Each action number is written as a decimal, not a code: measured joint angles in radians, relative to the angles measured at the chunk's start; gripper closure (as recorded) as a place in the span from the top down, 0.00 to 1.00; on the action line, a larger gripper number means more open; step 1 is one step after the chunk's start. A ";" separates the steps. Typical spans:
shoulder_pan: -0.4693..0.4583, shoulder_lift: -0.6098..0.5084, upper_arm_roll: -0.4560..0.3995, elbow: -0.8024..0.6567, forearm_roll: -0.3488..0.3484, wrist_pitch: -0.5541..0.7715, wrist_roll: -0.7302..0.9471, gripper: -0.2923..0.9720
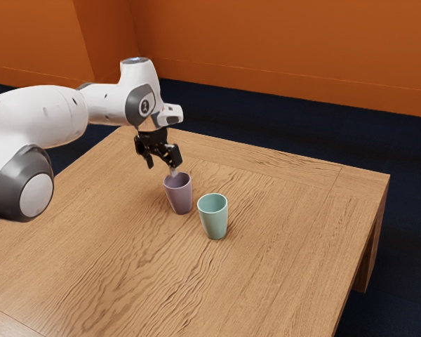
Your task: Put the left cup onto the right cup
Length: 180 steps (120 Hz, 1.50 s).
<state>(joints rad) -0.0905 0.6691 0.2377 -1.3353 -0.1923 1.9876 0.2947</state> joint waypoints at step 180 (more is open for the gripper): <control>-0.002 0.058 -0.005 -0.016 -0.058 0.075 0.014 0.17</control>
<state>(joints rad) -0.0925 0.7268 0.2322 -1.3509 -0.2504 2.0621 0.3086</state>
